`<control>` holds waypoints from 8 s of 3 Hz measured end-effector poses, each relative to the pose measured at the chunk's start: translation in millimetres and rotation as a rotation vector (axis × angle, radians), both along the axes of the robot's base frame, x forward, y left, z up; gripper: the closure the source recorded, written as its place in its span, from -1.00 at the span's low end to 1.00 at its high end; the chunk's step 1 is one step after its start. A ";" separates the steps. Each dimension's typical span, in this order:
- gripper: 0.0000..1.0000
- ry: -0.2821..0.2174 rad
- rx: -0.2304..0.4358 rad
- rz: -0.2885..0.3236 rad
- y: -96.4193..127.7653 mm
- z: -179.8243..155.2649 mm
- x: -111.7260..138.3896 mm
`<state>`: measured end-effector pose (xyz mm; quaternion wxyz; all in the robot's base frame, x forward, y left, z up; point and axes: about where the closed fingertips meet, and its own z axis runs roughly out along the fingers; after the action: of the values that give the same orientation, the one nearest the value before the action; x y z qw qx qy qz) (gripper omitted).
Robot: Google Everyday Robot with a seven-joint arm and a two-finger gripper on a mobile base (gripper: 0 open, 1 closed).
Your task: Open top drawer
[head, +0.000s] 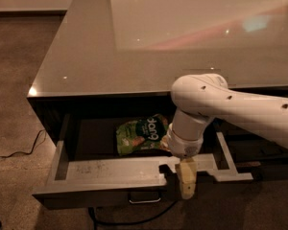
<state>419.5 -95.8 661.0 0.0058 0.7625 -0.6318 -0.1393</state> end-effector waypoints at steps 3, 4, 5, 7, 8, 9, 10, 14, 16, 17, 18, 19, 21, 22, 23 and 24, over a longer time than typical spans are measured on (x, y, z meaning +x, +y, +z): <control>-0.18 -0.058 0.089 -0.042 -11.1 10.0 12.2; 0.28 -0.061 0.088 -0.043 -13.2 11.0 14.7; 0.77 -0.059 0.081 -0.042 -14.4 14.2 15.5; 1.00 -0.052 0.071 -0.040 -15.8 17.2 14.0; 1.00 -0.045 0.062 -0.034 -15.5 17.1 11.1; 1.00 -0.038 0.054 -0.030 -15.5 17.0 6.9; 1.00 -0.028 0.042 -0.026 -16.9 16.7 -2.7; 0.29 0.020 -0.038 -0.013 -26.5 15.8 -67.5; -0.65 0.020 -0.038 -0.012 -26.5 15.8 -67.5; -1.00 0.020 -0.038 -0.013 -26.5 15.8 -67.5; -1.00 0.015 -0.030 -0.018 -26.5 16.4 -67.3; -1.00 -0.009 -0.034 -0.025 -30.0 23.0 -65.8; -0.38 -0.085 -0.070 -0.022 -37.5 40.2 -56.6; 0.08 -0.099 -0.066 -0.026 -40.0 41.0 -52.4; 0.54 -0.107 -0.059 -0.029 -40.9 40.2 -48.7; 0.98 -0.121 -0.043 -0.026 -37.5 34.7 -41.0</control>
Offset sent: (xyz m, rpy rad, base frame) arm 0.0158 -0.0134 0.0158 0.1282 -0.0821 -0.0502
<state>378.5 -133.2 695.7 -0.0175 0.7610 -0.6436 -0.0795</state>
